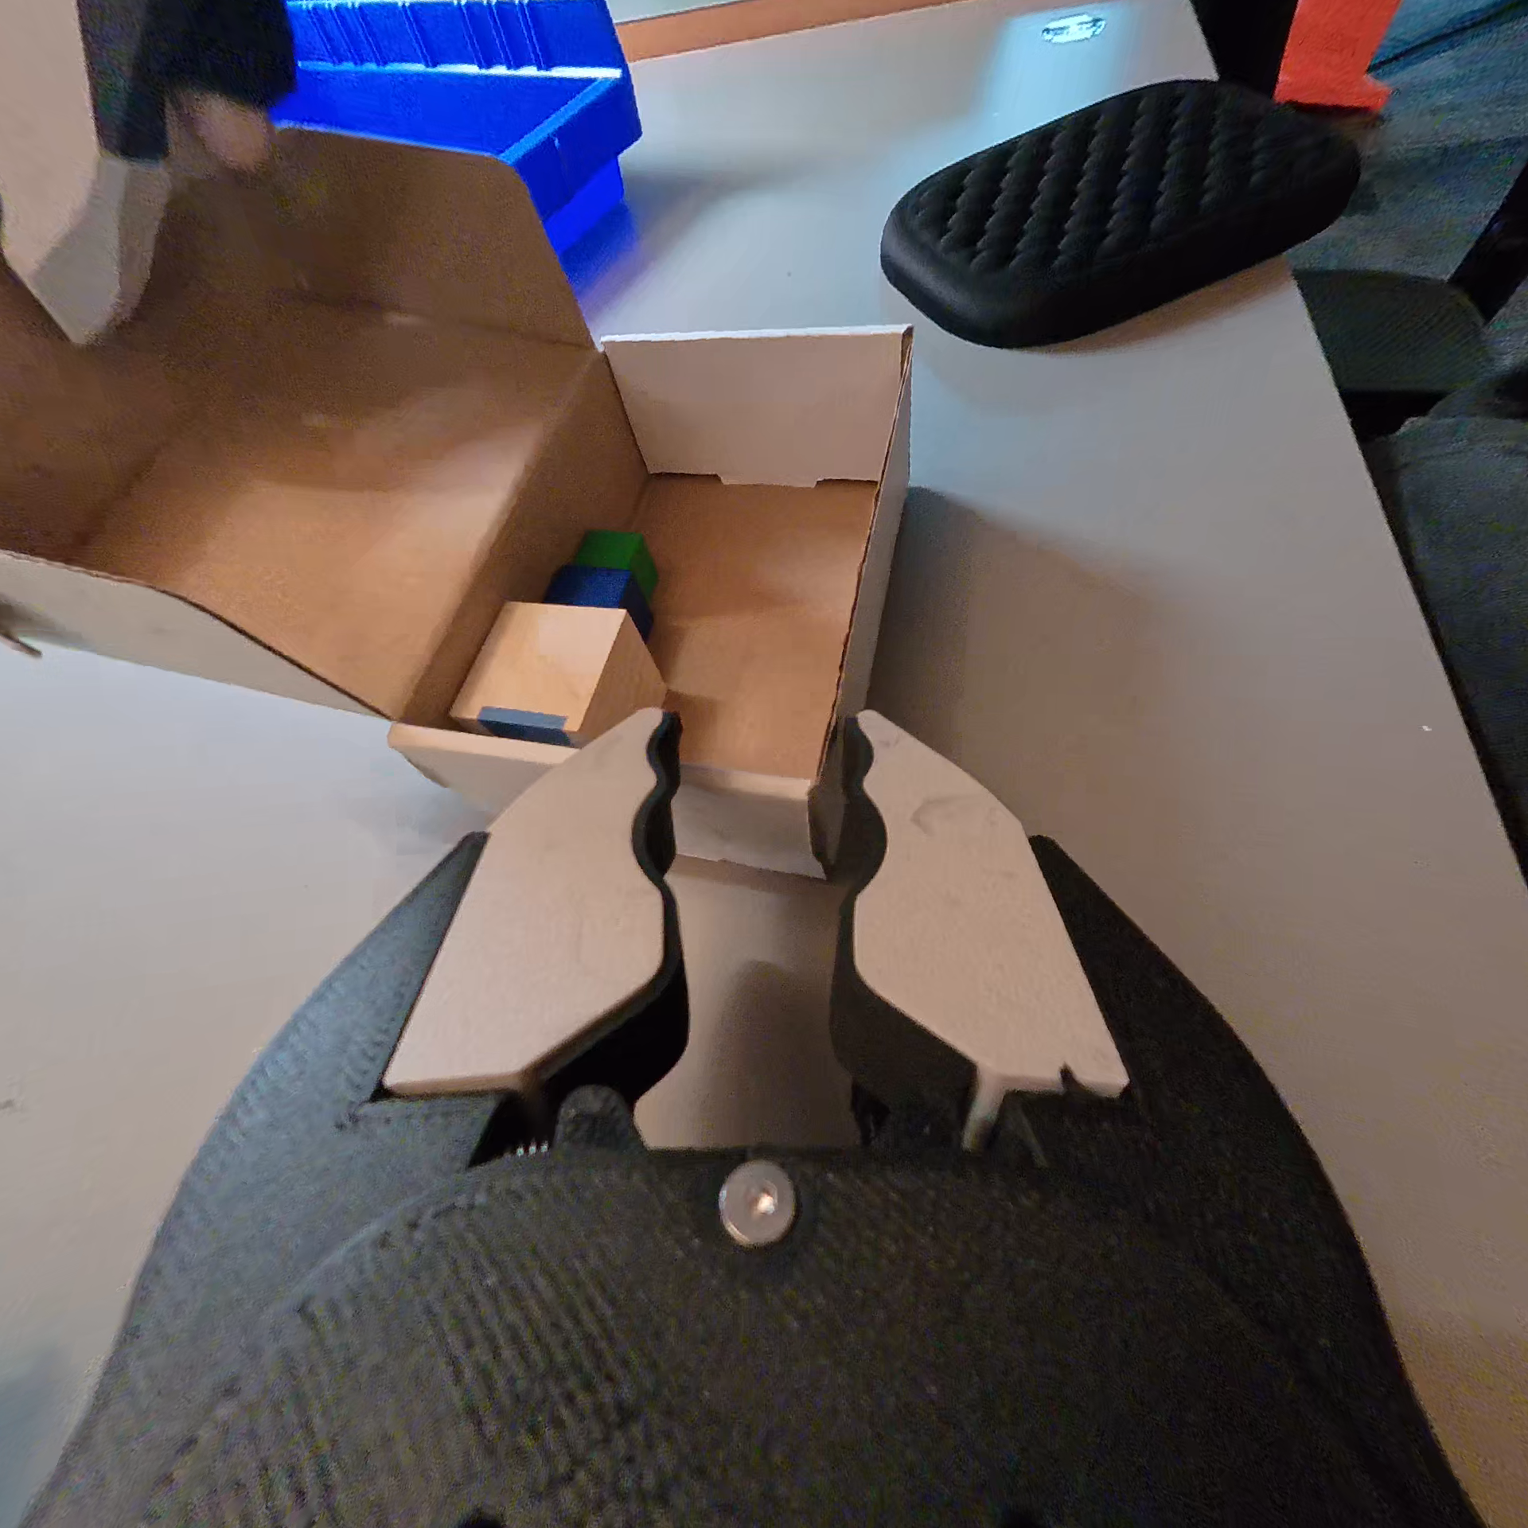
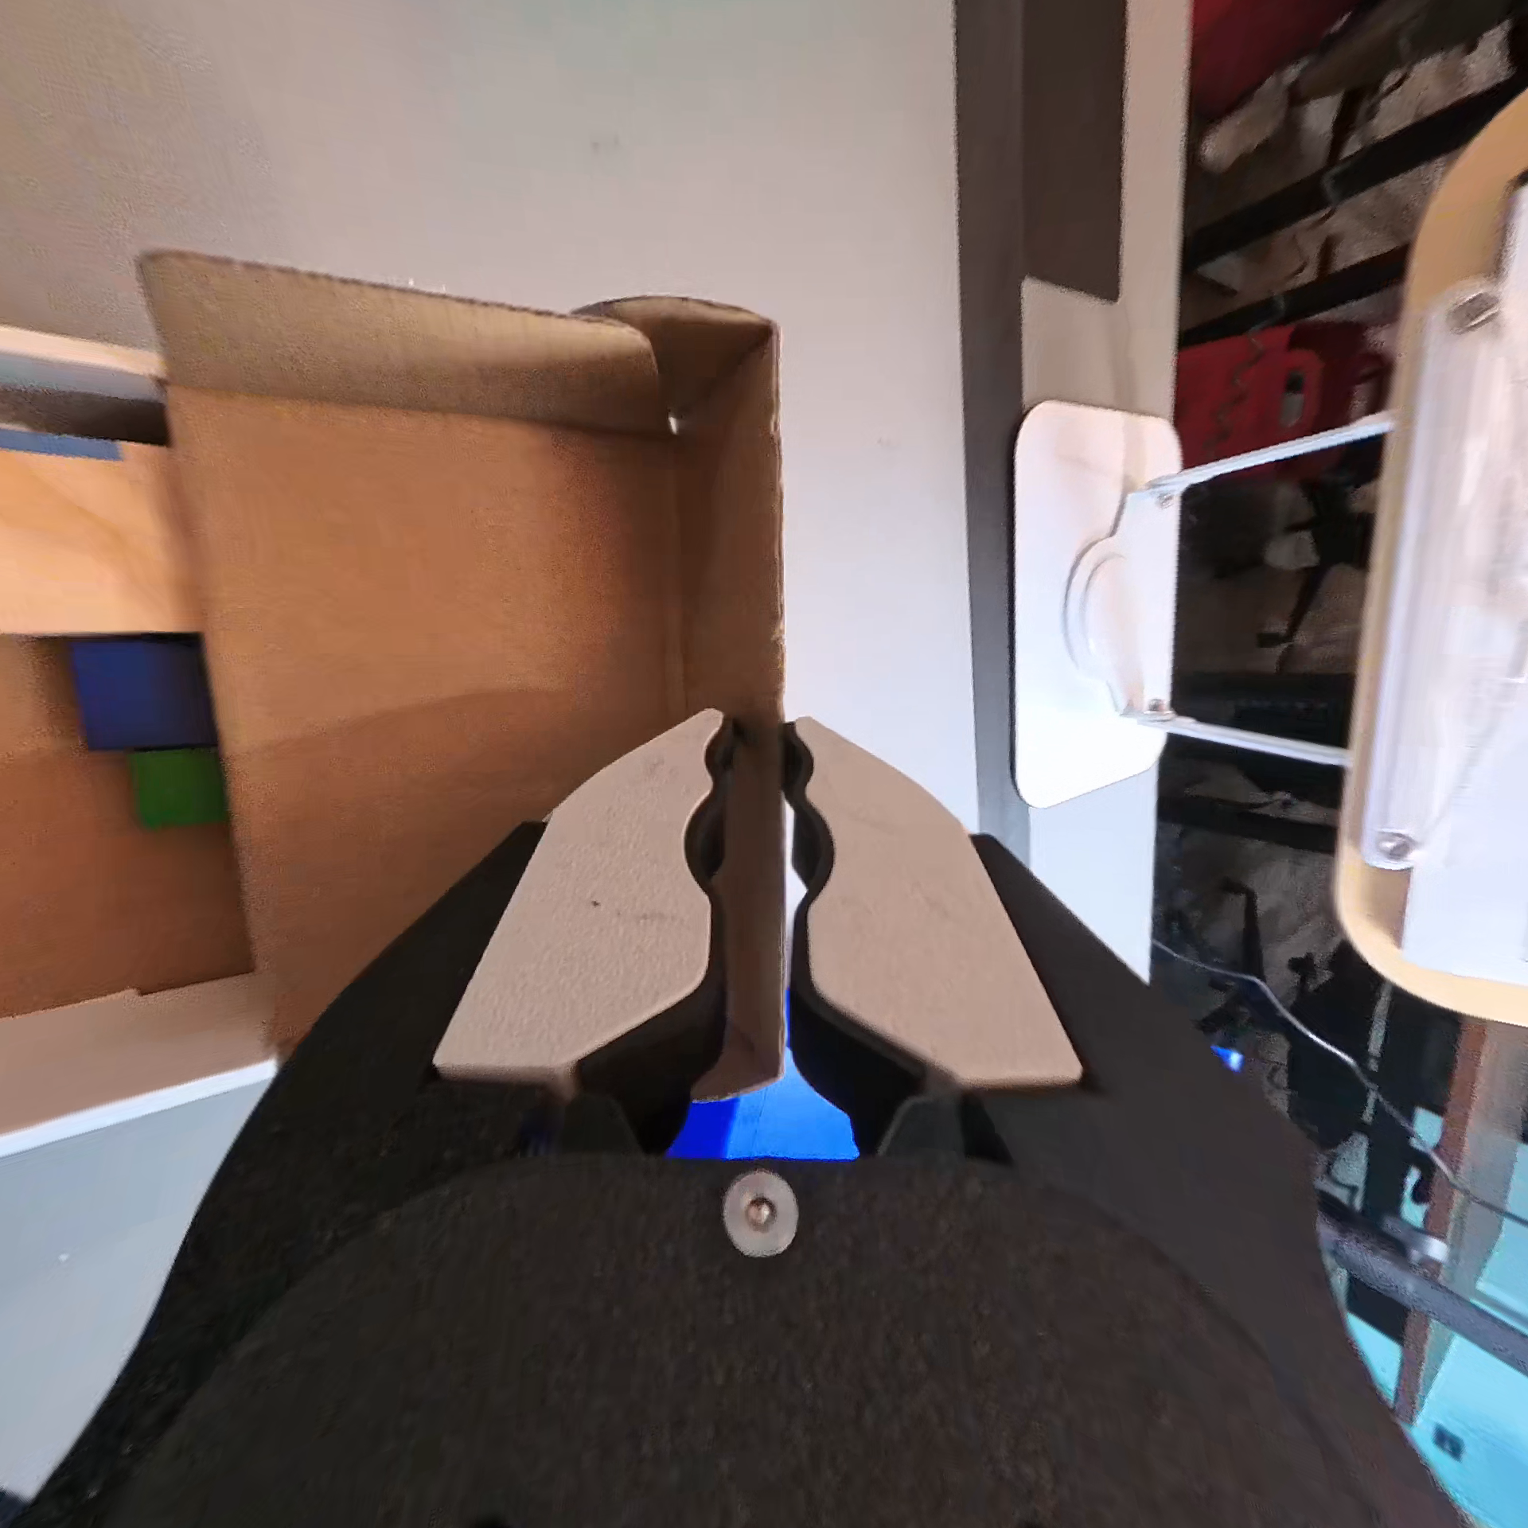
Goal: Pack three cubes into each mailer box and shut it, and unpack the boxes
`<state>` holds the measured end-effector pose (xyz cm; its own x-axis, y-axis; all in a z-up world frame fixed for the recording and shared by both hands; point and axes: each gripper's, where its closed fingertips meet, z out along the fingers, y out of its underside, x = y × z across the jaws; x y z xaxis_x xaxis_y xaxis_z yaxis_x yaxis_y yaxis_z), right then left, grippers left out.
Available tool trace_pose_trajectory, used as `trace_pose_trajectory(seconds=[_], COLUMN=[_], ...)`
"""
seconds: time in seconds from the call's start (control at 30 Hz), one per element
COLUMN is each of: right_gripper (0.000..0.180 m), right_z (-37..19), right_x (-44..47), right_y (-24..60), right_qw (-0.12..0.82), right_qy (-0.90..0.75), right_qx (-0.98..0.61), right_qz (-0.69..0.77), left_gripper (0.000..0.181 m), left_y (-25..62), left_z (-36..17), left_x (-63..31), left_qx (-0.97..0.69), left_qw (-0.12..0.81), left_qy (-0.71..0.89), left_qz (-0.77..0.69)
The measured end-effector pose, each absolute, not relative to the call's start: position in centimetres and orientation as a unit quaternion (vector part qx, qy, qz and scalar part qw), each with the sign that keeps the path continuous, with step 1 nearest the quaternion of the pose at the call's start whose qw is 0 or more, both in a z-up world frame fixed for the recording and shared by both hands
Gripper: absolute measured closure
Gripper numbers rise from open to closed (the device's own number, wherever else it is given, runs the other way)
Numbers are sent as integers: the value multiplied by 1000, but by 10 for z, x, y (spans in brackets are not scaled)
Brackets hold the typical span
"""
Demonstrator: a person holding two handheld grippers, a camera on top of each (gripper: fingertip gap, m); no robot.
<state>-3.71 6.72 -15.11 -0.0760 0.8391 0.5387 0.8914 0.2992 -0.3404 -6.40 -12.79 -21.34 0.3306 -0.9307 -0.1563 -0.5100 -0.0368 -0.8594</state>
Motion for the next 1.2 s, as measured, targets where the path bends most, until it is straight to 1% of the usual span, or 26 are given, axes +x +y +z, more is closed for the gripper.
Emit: trace_pose_trajectory(seconds=[0.2,0.3,0.37,0.43,0.5,0.7,0.77,0.83,0.93,1.03,1.1,1.2], right_gripper=[162,160,161,160,155,147,147,147,142,140,138,138], right_z=[-185,-190,-188,-180,-166,-103,-86,-83,-115,-166,-193,-215], right_x=[-44,-52,-58,-64,-69,-77,-76,-75,-69,-65,-66,-72], right_y=[92,101,108,113,108,64,39,8,-33,-57,-67,-69], right_qw=[297,301,320,347,372,439,450,431,348,282,256,245], right_qy=[-735,-737,-731,-720,-708,-675,-669,-670,-694,-730,-749,-765], right_qx=[-607,-602,-599,-597,-598,-591,-586,-590,-608,-607,-599,-587], right_qz=[-51,-59,-69,-74,-51,47,86,132,164,137,123,96], left_gripper=[145,143,141,142,142,143,143,141,132,125,125,126], left_y=[-129,-134,-137,-135,-132,-130,-129,-127,-121,-118,-118,-119], left_z=[-212,-209,-203,-200,-201,-209,-209,-206,-204,-205,-208,-212], left_x=[-63,-61,-60,-63,-67,-67,-67,-69,-75,-79,-81,-82], left_qx=[-680,-672,-666,-668,-672,-681,-683,-687,-698,-708,-711,-713], left_qw=[445,444,447,448,451,442,445,450,459,462,462,462], left_qy=[525,528,521,512,509,518,516,507,492,484,482,485], left_qz=[-253,-268,-292,-302,-293,-270,-264,-262,-244,-227,-219,-207])
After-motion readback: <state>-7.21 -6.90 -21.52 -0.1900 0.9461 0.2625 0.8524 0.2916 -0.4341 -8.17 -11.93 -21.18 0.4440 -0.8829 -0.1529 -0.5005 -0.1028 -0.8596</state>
